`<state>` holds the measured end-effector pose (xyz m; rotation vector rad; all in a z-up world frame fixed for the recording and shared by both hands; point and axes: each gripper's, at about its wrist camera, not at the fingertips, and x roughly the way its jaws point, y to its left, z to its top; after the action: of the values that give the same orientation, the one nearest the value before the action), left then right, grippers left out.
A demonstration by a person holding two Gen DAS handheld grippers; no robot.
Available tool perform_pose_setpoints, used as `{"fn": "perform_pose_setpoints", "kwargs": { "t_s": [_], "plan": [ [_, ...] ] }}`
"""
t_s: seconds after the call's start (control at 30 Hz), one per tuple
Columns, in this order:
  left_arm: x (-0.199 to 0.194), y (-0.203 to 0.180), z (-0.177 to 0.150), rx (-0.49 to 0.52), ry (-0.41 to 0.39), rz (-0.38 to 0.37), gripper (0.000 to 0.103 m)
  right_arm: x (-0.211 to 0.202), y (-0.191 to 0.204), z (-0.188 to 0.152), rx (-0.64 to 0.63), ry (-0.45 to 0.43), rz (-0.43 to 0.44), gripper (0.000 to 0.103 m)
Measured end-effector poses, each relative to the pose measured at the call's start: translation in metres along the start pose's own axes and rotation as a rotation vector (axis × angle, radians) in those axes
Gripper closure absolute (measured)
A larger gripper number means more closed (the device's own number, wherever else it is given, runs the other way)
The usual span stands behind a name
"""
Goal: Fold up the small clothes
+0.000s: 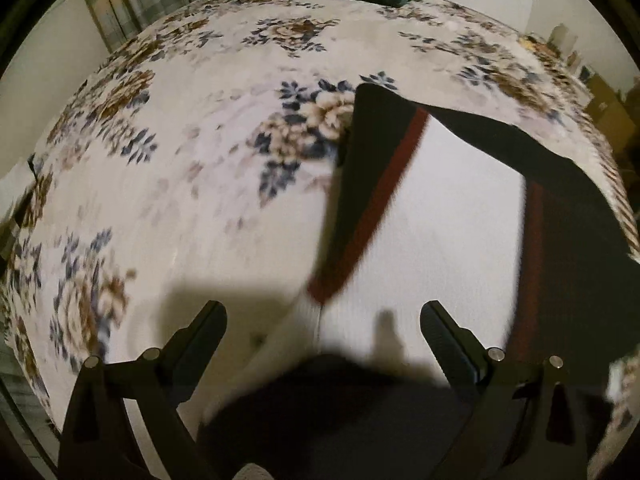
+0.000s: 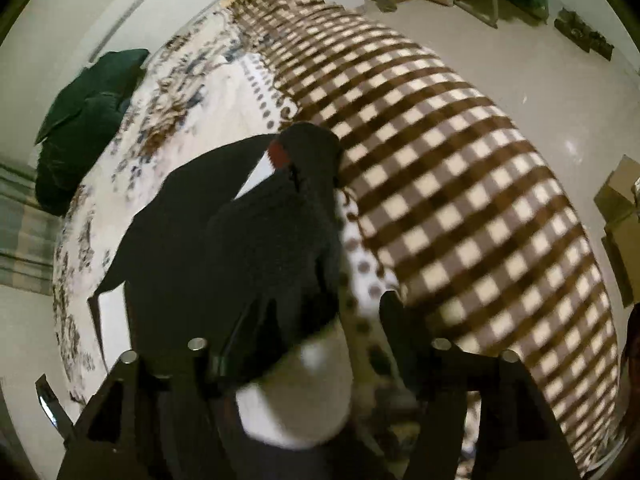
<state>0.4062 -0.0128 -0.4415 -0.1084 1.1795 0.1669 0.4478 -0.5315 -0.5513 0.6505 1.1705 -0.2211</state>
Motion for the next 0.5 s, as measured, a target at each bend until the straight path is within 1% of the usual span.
{"fn": "perform_pose_setpoints", "kwargs": {
  "t_s": [0.07,0.13,0.23,0.33,0.4,0.5],
  "plan": [
    [-0.017,0.007,-0.022,0.011,0.011,-0.019,0.004,-0.014,-0.005,-0.022,-0.007,0.026,0.017,0.037],
    [-0.032,0.016,-0.052,0.032,0.037,-0.02,0.004,-0.024,-0.012,-0.051,-0.019,0.059,0.021,0.037],
    [-0.043,0.027,-0.092,0.055,0.096,-0.007,0.004,-0.029,-0.026,-0.104,-0.033,0.143,0.006,0.037],
    [-0.046,0.046,-0.131,0.042,0.158,-0.006,0.004,-0.03,-0.049,-0.163,-0.021,0.226,-0.015,0.037],
    [-0.043,0.062,-0.156,0.034,0.187,0.001,0.004,-0.03,-0.064,-0.195,-0.013,0.255,-0.028,0.037],
    [-0.034,0.086,-0.182,0.02,0.213,0.008,0.004,-0.032,-0.086,-0.232,0.02,0.269,-0.032,0.037]
  ]
}}
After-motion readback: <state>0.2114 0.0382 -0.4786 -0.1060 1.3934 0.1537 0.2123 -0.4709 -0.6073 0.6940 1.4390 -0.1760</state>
